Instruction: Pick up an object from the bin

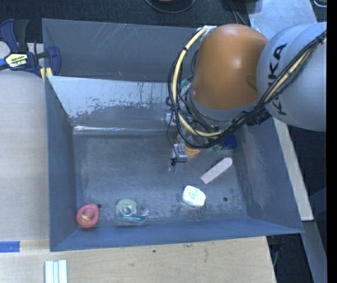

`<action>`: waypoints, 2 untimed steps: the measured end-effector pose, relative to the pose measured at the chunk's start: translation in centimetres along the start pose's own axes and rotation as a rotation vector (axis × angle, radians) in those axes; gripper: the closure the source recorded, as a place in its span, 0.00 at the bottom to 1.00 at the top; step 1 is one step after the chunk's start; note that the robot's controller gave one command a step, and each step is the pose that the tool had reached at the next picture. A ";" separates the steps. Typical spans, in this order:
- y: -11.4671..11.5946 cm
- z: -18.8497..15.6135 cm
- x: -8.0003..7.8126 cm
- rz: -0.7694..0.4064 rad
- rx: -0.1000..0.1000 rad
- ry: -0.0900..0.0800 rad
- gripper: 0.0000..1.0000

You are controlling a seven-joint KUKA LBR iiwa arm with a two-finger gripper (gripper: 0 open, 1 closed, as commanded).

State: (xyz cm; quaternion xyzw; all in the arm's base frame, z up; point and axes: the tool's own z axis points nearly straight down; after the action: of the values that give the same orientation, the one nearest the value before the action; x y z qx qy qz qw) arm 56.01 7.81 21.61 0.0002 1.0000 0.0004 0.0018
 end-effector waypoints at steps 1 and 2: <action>3.8 10.8 4.2 -0.082 -0.001 0.002 0.00; 5.6 7.6 5.4 -0.300 0.000 0.001 0.00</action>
Offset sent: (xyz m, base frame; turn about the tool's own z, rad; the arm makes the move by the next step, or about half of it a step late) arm -0.0555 0.0600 -0.0561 -0.3346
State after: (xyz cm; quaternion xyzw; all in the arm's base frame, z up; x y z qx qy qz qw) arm 50.67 13.37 13.98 -0.1490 0.9888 0.0001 0.0014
